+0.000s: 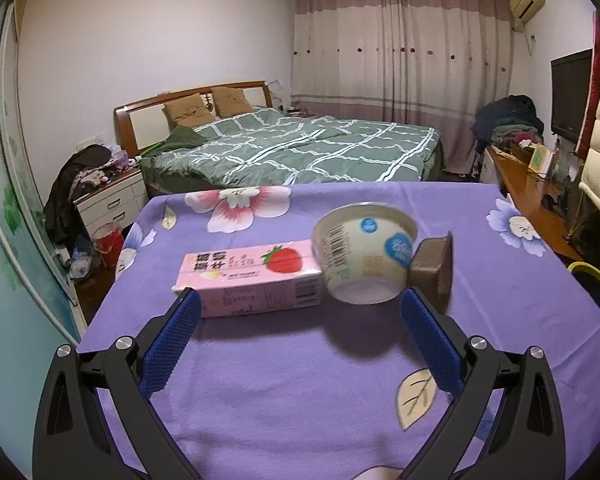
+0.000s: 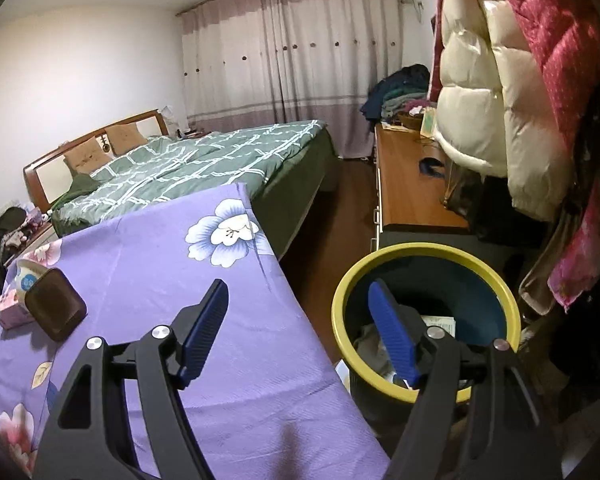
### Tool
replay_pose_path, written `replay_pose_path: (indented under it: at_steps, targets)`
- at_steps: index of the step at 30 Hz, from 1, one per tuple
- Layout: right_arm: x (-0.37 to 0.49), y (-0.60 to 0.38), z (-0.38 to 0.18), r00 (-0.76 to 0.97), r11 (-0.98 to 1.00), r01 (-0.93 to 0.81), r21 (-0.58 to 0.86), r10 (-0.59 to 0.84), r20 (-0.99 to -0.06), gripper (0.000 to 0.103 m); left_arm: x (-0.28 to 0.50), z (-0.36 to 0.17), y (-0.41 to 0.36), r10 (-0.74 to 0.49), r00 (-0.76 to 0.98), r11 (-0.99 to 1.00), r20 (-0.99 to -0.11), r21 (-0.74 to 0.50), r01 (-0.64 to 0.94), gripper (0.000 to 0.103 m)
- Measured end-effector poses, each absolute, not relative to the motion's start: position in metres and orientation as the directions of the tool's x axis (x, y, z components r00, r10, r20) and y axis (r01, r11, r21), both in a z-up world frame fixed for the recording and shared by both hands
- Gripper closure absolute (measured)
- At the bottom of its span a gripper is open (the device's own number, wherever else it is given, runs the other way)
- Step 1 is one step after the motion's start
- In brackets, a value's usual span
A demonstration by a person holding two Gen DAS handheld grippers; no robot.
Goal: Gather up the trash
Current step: 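Reach the left tool to the white yogurt cup and grasp it, then lift the yogurt cup, carry it over the bin and open the left tool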
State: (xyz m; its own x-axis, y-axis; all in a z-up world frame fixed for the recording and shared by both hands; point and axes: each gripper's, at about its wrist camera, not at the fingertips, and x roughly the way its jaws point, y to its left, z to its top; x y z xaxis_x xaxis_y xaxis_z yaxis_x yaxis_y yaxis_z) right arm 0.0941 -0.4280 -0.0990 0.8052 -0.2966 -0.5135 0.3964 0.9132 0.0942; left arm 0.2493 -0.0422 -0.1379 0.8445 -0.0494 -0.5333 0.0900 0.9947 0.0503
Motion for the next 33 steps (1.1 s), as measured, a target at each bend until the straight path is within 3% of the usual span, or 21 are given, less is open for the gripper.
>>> replay_pose_path:
  at_steps: [4,8,11,18,26,33]
  targets:
    - [0.093,-0.428,-0.097,0.811,0.914,0.394,0.098,-0.295,-0.506,0.033,0.261,-0.128,-0.051,-0.097,0.822,0.991,-0.561,0.025,0.134,0.005]
    - [0.094,-0.424,-0.098,0.81,0.918,0.387,0.08,-0.298,-0.505,0.032,0.287,-0.125,-0.064,-0.144,0.782,0.983,-0.607,0.006,0.185,0.021]
    - [0.095,-0.424,-0.099,0.81,0.921,0.381,0.084,-0.289,-0.511,0.032,0.311,-0.131,-0.07,-0.165,0.736,0.978,-0.656,-0.011,0.209,0.024]
    - [0.098,-0.429,-0.101,0.802,0.92,0.379,0.105,-0.269,-0.533,0.032,0.341,-0.144,-0.085,-0.197,0.667,0.966,-0.718,-0.024,0.258,0.024]
    - [0.102,-0.428,-0.103,0.792,0.921,0.375,0.102,-0.261,-0.552,0.032,0.368,-0.15,-0.087,-0.236,0.636,0.96,-0.735,-0.073,0.272,0.024]
    - [0.104,-0.428,-0.105,0.787,0.922,0.373,0.101,-0.257,-0.561,0.032,0.372,-0.155,-0.095,-0.228,0.653,0.958,-0.722,-0.044,0.285,0.024]
